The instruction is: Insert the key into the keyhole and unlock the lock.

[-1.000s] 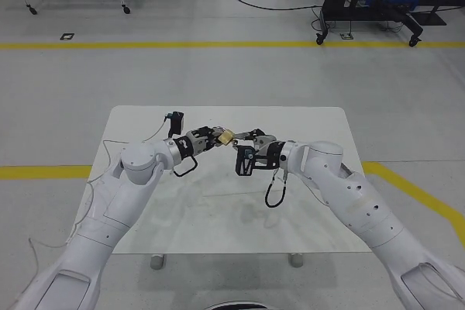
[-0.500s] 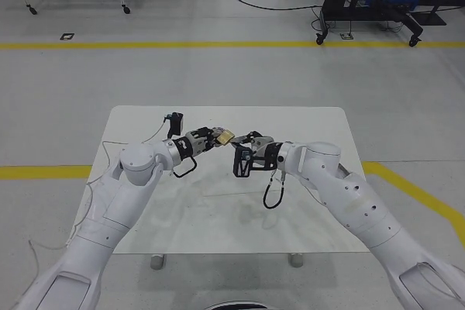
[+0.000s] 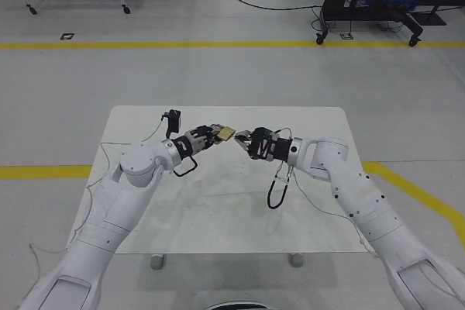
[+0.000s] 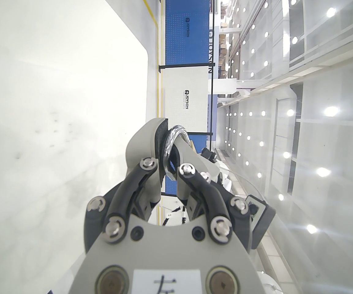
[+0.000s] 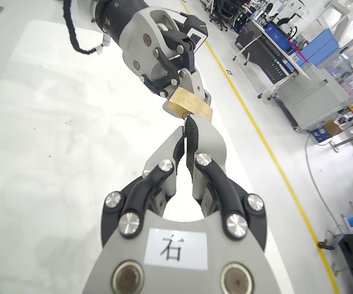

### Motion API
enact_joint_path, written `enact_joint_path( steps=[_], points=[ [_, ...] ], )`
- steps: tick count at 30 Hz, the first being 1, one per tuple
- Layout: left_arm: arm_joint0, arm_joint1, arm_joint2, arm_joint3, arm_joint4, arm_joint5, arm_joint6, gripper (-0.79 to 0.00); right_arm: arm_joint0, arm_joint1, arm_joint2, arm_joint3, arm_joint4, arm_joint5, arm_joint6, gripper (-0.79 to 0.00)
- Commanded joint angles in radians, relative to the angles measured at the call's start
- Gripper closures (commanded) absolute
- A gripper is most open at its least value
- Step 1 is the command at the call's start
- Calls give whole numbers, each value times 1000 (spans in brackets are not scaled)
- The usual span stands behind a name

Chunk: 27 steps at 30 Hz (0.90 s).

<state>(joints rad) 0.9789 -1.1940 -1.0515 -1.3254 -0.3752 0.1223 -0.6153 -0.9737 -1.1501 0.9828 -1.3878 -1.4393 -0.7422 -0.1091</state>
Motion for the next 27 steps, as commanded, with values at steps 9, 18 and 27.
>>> enact_joint_path(
  steps=[9,18,27],
  points=[
    [9,1,-13,-11,36,-18,2,0,20,-5,10,59,153,-93,32,0],
    [24,5,-11,-43,141,-20,23,0,39,-8,25,147,308,-230,-7,0],
    [21,5,6,-52,190,11,-36,0,31,4,80,161,318,-241,-34,-702]
  ],
)
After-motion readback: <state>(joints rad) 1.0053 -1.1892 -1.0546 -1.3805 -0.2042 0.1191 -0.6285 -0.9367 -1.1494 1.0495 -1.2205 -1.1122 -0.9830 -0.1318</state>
